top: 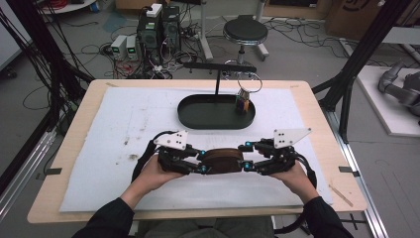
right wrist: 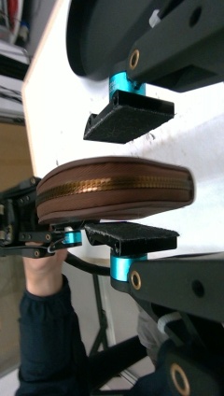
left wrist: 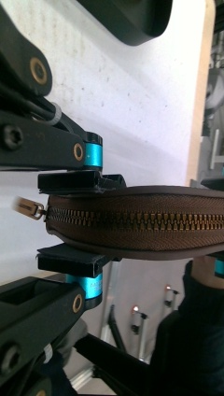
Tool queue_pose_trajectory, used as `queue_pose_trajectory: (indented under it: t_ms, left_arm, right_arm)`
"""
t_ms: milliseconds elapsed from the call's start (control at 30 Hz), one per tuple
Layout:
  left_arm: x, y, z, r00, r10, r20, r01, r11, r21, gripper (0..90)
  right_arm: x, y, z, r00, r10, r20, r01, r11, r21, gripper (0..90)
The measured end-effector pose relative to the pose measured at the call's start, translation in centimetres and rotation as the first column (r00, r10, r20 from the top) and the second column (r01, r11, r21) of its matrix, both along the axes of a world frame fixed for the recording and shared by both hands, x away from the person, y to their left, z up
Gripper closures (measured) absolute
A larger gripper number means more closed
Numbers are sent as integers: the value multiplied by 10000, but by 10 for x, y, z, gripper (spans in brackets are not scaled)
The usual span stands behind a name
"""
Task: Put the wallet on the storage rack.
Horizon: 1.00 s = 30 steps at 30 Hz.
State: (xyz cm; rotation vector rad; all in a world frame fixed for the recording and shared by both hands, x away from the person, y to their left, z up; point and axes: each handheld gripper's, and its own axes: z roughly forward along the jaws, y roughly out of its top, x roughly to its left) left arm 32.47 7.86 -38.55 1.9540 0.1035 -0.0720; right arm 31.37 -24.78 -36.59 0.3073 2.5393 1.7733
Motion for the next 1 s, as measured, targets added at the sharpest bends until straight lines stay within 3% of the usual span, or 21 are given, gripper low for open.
queue_pose_trajectory:
  t_ms: [67,100,200,300,400,567,833,1000]
  left_arm:
    - [-1,-2,-1,10000,-30,70,29,10000,86,677]
    - [-1,-2,0,9999,21,108,-21,10000,-5,675]
    - [-1,0,0,9997,236,-17,-237,9972,-709,630]
    - [-1,1,0,9987,501,32,-489,9862,-1580,507]
    - [-2,1,0,9987,515,13,-498,9723,-2285,490]
    - [0,2,-1,9984,509,-244,-556,9614,-2695,604]
    - [1,1,0,9990,376,-233,-424,9625,-2678,664]
    - [1,3,2,9984,565,-54,-560,9645,-2580,666]
  right_arm:
    - [0,4,-1,9999,111,56,-111,9999,-88,622]
    - [-1,4,-2,9996,216,159,-215,9997,-77,641]
    - [-1,2,-1,9998,123,156,-126,9996,246,671]
    - [-2,0,-1,9998,-62,166,53,9987,509,679]
    - [-2,-2,-1,9998,-131,140,119,9962,858,680]
    - [-3,-2,0,9998,-94,155,76,9934,1148,680]
    - [-2,-3,0,9998,-177,116,163,9934,1133,631]
    - [0,-8,0,9972,-729,145,710,9923,1018,487]
